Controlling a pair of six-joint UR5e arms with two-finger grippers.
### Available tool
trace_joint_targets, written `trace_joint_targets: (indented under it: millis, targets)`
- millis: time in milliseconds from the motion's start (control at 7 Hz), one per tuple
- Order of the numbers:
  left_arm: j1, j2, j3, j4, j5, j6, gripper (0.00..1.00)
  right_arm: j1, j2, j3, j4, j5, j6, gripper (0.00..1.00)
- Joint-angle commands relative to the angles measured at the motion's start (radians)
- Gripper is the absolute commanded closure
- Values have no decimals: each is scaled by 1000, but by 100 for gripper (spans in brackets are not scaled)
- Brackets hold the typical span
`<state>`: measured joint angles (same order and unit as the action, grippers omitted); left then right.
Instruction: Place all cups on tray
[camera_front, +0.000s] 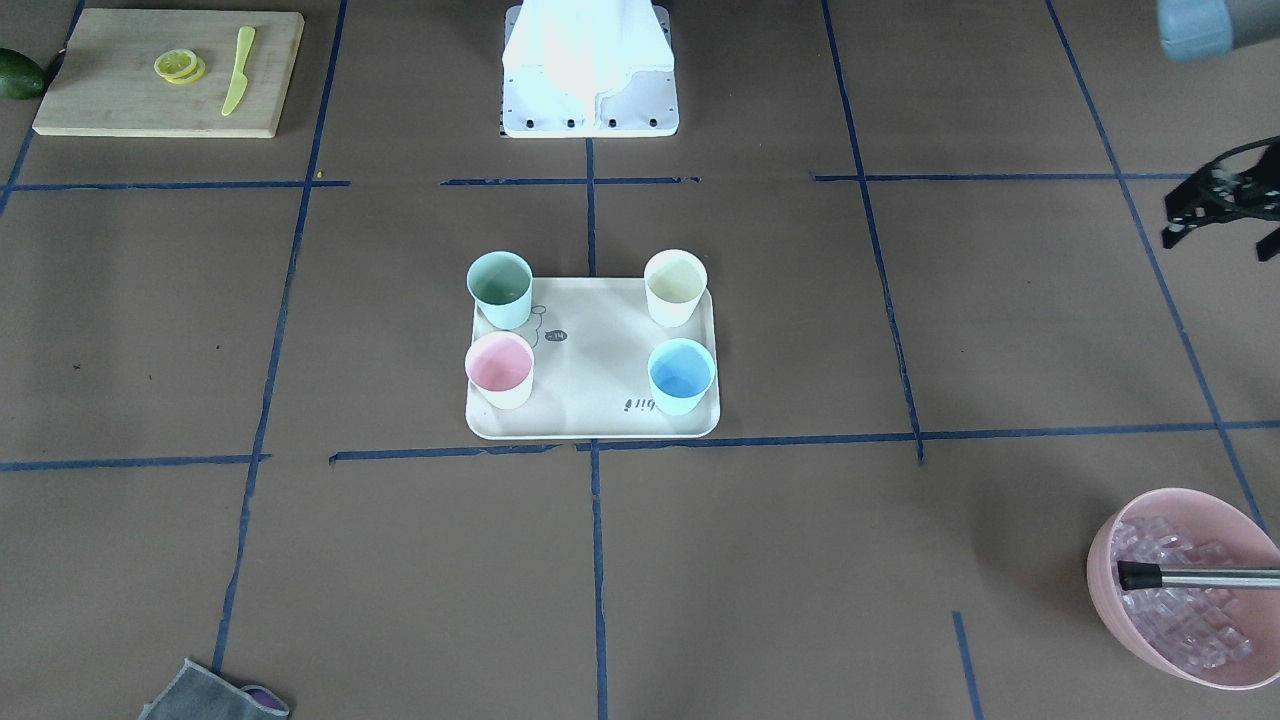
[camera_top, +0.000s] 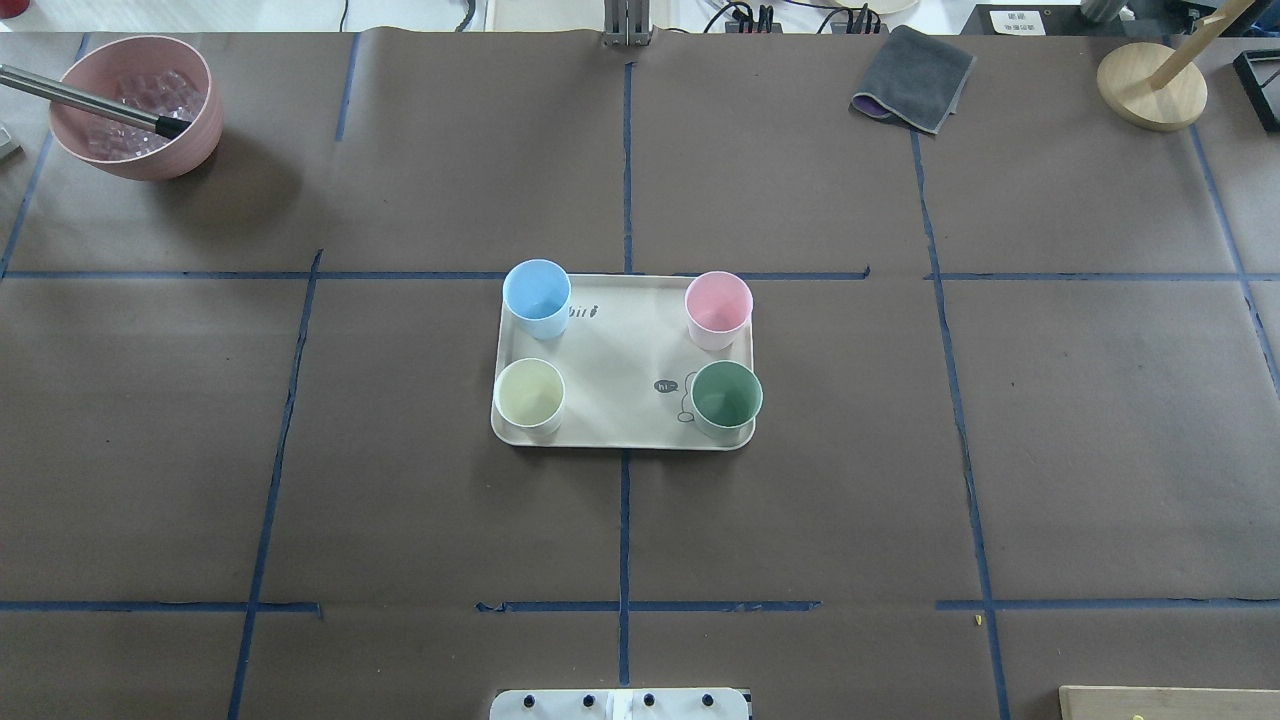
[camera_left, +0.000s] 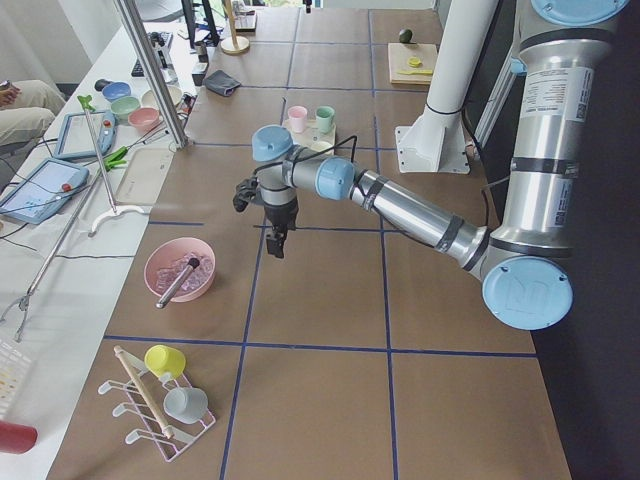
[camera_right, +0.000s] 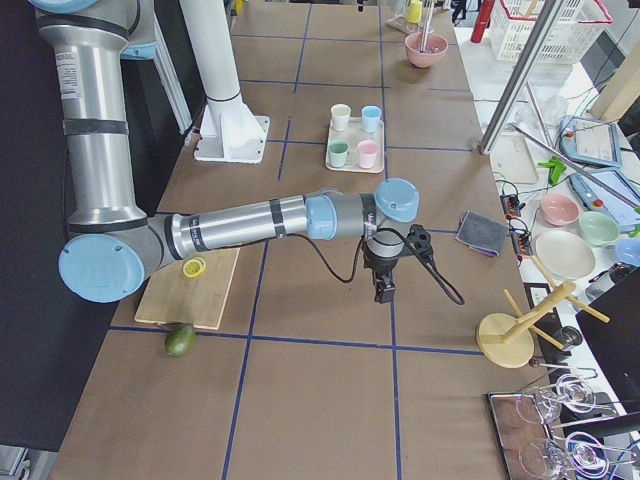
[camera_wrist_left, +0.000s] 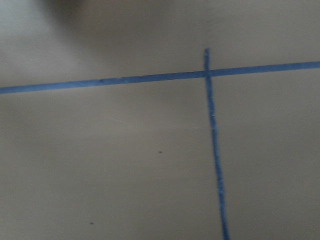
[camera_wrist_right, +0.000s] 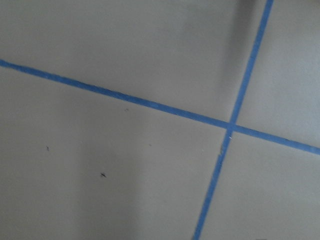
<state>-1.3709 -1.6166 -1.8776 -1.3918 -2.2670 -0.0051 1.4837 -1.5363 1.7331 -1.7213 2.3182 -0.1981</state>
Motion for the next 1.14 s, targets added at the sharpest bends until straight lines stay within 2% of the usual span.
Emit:
trace_joint_targets:
  millis: [0,286,714,1000]
  targets:
    - [-152,29,171,0,-8,183,0,73,-94,2,-27,-3,-139,0]
    - [-163,76,183,0,-8,142,0,73,-96,8,-24,-3,-43,0]
    - [-163,124,206,0,-46,140,0,73,-97,3,-24,-5,-23,0]
    - [-165,148,158,-1,-43,140,0,73,-99,3,-24,-3,-24,0]
